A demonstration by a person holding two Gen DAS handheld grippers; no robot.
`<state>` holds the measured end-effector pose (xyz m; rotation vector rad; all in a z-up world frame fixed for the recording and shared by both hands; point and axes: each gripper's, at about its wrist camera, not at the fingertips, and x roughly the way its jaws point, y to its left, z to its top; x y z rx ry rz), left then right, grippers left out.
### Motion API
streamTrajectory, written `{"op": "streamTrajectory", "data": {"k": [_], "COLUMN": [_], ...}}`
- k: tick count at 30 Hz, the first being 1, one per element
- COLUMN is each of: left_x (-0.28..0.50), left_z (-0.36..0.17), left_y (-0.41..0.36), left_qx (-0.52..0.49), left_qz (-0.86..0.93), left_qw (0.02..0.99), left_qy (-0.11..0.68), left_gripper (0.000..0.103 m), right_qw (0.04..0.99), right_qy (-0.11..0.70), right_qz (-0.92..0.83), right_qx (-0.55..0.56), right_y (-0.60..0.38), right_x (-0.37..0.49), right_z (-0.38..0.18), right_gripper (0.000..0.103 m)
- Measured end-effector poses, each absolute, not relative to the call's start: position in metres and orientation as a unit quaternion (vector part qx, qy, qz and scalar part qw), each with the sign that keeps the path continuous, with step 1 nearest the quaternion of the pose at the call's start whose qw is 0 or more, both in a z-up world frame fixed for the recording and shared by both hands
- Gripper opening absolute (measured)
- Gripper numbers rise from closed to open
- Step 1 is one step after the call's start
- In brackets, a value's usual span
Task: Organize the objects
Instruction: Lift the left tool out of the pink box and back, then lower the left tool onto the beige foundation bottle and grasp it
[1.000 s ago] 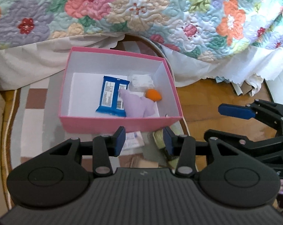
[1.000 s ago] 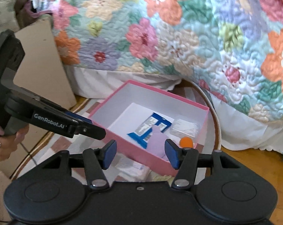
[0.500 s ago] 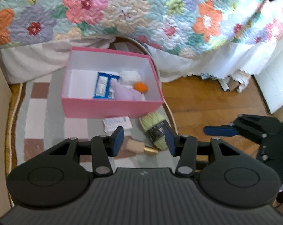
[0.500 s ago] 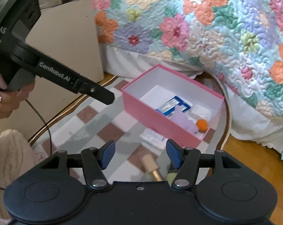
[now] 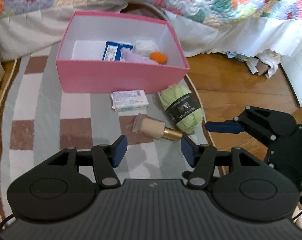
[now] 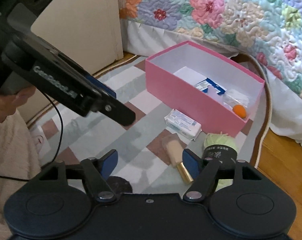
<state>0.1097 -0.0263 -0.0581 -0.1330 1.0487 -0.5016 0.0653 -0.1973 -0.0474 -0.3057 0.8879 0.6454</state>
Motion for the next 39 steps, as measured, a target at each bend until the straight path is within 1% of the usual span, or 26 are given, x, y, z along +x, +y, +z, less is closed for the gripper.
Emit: {"op": "streamTrajectory", "data": {"k": [4,7,10,12,17,20,24,26,31,32,33,34,35,36,39], "left_x": [0.12,0.127,0.13,0.132,0.139,0.142,0.144,0.144,0.143,0.143,0.144,0.145,0.147,0.148,0.153], "left_z": [-0.087,-0.108,-0.124,-0.134,-0.161,-0.17,-0.174,-0.175,-0.175,-0.175,-0.176,-0.177,-0.179,-0.18,-0.182], "left_y": [-0.027,-0.026,-0.025,-0.024,-0.025,-0.023,-0.02,-0.019,-0.019,-0.019,-0.018,-0.017,-0.016,-0.014,-0.008], "left_qx": [-0.082,-0.091,-0.1,-0.113,-0.157,-0.168,-0.18,-0.189,-0.192,-0.191,-0.194,-0.197,-0.201,-0.206,-0.221], "left_qz": [-0.223,-0.21,-0.205,-0.207,-0.198,-0.188,-0.19,-0.192,-0.178,-0.176,-0.174,-0.17,-0.165,-0.162,-0.16], "left_qw": [0.83,0.822,0.822,0.819,0.802,0.805,0.813,0.815,0.824,0.824,0.822,0.82,0.817,0.816,0.812], "left_qy": [0.505,0.522,0.522,0.523,0.541,0.536,0.52,0.513,0.503,0.503,0.506,0.51,0.514,0.515,0.517], "left_gripper": [0.07,0.071,0.073,0.077,0.077,0.077,0.076,0.075,0.073,0.073,0.073,0.073,0.073,0.073,0.073], "right_qw": [0.837,0.829,0.823,0.818,0.807,0.803,0.807,0.811,0.813,0.814,0.818,0.821,0.824,0.826,0.84], "right_qy": [0.407,0.405,0.4,0.401,0.403,0.403,0.415,0.416,0.434,0.442,0.449,0.452,0.457,0.46,0.463], "right_qz": [0.307,0.301,0.297,0.301,0.301,0.297,0.281,0.275,0.27,0.264,0.255,0.247,0.237,0.232,0.212], "right_qx": [-0.197,-0.24,-0.273,-0.283,-0.311,-0.322,-0.313,-0.305,-0.281,-0.268,-0.255,-0.248,-0.239,-0.229,-0.187], "right_y": [-0.182,-0.175,-0.171,-0.17,-0.165,-0.163,-0.161,-0.161,-0.163,-0.164,-0.164,-0.164,-0.164,-0.165,-0.17], "right_x": [0.07,0.078,0.086,0.091,0.102,0.107,0.116,0.117,0.12,0.121,0.121,0.121,0.119,0.117,0.11], "right_z": [-0.077,-0.1,-0.118,-0.128,-0.152,-0.162,-0.175,-0.175,-0.174,-0.173,-0.172,-0.17,-0.168,-0.167,-0.166], "right_gripper": [0.08,0.08,0.08,0.08,0.08,0.079,0.07,0.068,0.067,0.064,0.056,0.051,0.044,0.042,0.041]}}
